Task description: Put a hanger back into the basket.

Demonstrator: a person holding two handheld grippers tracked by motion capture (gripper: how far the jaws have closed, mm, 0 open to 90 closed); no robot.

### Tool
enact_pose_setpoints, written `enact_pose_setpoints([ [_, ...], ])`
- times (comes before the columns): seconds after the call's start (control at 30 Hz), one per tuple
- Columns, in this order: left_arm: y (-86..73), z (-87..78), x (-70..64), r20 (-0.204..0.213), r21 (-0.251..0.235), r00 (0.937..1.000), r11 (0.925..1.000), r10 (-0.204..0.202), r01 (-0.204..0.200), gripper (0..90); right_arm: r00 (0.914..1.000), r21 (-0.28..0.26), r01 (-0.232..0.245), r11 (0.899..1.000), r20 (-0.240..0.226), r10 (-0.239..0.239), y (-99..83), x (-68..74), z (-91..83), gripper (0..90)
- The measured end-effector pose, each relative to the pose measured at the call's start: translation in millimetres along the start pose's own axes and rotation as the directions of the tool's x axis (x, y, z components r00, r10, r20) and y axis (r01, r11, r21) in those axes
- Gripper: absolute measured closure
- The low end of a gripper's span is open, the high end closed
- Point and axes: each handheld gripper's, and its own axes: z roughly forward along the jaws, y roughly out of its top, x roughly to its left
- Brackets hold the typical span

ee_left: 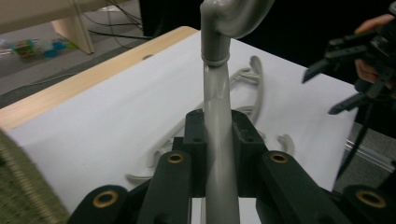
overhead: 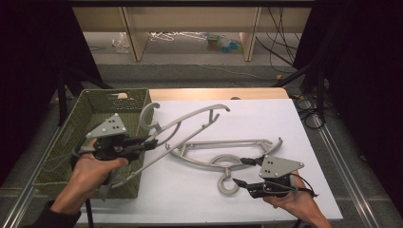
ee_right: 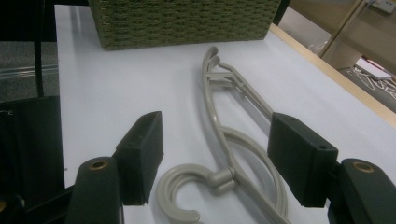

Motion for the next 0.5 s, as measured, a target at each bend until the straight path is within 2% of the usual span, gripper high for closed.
enact_pose_setpoints([
  [0.13,-2.0,-11.3,21.3,-0.053,-0.013,0.998,0.9994,-0.033,0.033,78.8,0.9998,-0.004,-0.019,1.0,0.003,0.019,-1.9,-0.9,1.5,34.3],
  [0.3,-4.8,-25.3,44.6,-0.107,-0.024,0.9921,0.9977,-0.066,0.063,78.8,0.9991,0.002,-0.042,0.999,0.001,0.042,-4.6,-1.0,4.5,32.1],
  [0.4,-5.1,-33.3,53.6,-0.108,-0.04,0.9882,0.9937,-0.108,0.105,78.8,0.9987,-0.007,-0.049,0.999,0.012,0.049,-4.9,-0.8,5.6,30.5],
  [0.47,-5.3,-38.7,60.1,-0.126,-0.043,0.9824,0.9901,-0.138,0.134,78.8,0.9986,-0.006,-0.053,0.999,0.009,0.053,-4.9,-1.0,6.1,30.4],
  [0.5,-5.2,-41.9,65.7,-0.156,-0.038,0.9806,0.9928,-0.118,0.114,78.8,0.9986,-0.001,-0.053,0.999,0.006,0.053,-5.3,-0.8,6.5,30.2],
])
